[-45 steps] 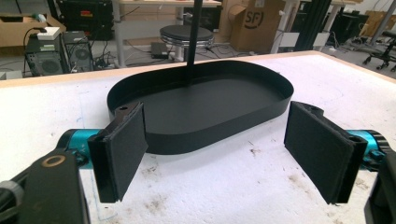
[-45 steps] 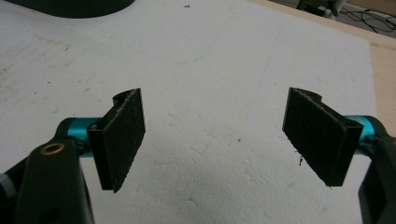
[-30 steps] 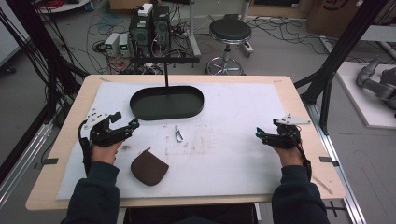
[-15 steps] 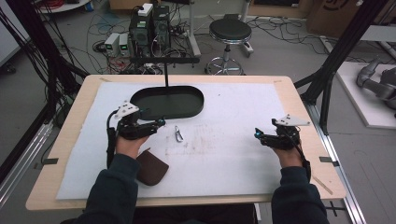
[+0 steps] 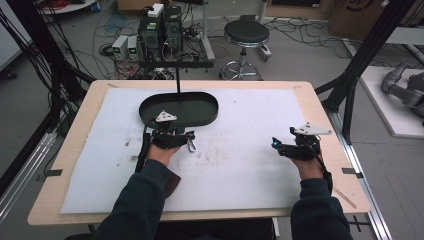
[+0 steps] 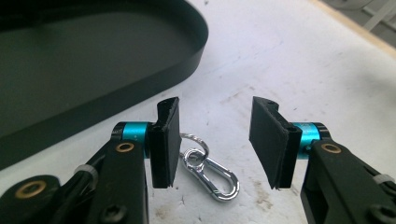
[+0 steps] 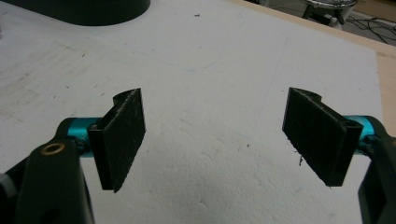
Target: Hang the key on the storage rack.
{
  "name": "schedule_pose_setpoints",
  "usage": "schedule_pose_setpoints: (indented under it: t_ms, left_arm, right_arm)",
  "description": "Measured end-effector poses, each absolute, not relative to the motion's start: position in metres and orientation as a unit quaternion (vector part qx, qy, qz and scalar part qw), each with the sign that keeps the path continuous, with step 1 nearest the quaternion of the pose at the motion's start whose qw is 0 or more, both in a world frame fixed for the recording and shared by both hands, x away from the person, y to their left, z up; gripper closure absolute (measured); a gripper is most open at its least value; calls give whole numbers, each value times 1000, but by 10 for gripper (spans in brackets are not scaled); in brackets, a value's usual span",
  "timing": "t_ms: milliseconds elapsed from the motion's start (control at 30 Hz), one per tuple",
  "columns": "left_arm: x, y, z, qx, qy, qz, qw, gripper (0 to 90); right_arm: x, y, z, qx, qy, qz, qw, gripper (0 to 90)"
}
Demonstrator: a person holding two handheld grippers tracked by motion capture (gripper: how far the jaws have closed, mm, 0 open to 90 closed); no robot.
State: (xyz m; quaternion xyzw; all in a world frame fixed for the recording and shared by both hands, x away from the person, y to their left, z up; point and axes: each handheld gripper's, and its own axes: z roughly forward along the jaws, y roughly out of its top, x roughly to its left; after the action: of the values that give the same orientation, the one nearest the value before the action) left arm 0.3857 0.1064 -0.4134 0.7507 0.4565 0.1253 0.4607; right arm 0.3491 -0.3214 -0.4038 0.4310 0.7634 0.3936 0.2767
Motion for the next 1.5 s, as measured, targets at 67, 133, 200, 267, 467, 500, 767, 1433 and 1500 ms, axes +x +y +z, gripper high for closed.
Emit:
schedule_pose_setpoints:
  t_ms: [67, 133, 200, 267, 467, 500, 767, 1433, 1500]
  left_arm:
    - [389, 102, -417, 756, 463, 125, 446, 528]
    - [390, 100, -418, 758, 466, 124, 440, 526]
    - [394, 95, -423, 762, 476, 121, 423, 520]
    - [395, 94, -424, 765, 478, 122, 415, 520]
    - [400, 91, -427, 773, 487, 118, 389, 608]
    - [400, 91, -427, 773, 487, 118, 389, 643]
    - [403, 91, -428, 783, 483, 99, 380, 781]
    - [405, 100, -427, 776, 492, 89, 383, 875]
    - [406, 99, -427, 781, 490, 89, 377, 874]
  right_arm:
    - [349, -322, -404, 430, 763, 394, 278, 216]
    - [348, -322, -403, 432, 762, 394, 278, 216]
    - [348, -322, -404, 432, 762, 394, 278, 216]
    - [348, -322, -404, 431, 762, 395, 278, 216]
    - [348, -321, -404, 430, 764, 393, 277, 217]
    - [348, -321, -404, 430, 764, 393, 277, 217]
    - [348, -321, -404, 430, 764, 393, 277, 217]
    - [348, -321, -405, 429, 766, 392, 276, 217]
    - [348, -321, -405, 429, 766, 392, 277, 217]
